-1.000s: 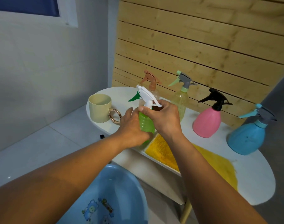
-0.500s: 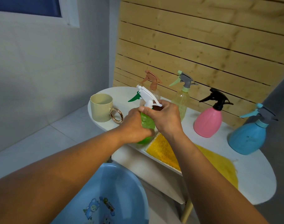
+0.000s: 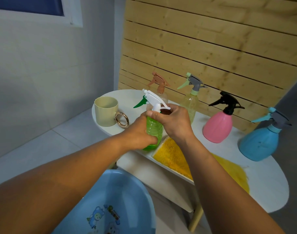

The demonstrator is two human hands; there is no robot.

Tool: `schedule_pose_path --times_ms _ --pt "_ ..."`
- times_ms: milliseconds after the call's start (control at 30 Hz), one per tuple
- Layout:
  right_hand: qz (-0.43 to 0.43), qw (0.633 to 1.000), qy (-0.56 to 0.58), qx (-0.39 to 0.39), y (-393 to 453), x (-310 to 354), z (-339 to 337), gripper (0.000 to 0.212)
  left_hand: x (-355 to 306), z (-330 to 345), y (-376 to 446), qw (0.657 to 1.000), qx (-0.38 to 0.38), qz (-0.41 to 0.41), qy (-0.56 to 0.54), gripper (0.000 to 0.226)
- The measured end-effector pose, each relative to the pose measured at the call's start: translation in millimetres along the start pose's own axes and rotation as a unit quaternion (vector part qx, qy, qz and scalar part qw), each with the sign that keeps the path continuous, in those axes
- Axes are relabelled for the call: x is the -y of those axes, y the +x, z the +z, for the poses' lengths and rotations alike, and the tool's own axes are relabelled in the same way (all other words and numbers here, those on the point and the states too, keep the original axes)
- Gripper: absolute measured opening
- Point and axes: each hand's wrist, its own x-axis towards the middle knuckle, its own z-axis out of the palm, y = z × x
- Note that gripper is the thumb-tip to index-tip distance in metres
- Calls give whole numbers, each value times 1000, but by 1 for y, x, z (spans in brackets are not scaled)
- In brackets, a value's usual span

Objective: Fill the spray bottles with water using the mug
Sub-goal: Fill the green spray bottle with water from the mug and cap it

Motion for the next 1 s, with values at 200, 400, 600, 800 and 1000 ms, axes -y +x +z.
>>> schedule_pose_path --times_ms 200,400,600,800,1000 --pt "-5 1000 -12 -21 -4 0 4 44 -2 1 -1 990 -91 1 103 104" --pt "-21 999 42 8 -6 -11 2 44 -2 12 -7 997 -70 22 5 89" --pt "-12 986 161 32 -5 -23 2 36 6 12 -10 993 -58 57 -86 70" --pt "16 965 256 47 -15 -26 5 24 6 8 -9 994 -40 65 -83 70" --pt "-16 983 181 -15 -17 -29 13 29 4 7 -10 995 -35 48 -76 75"
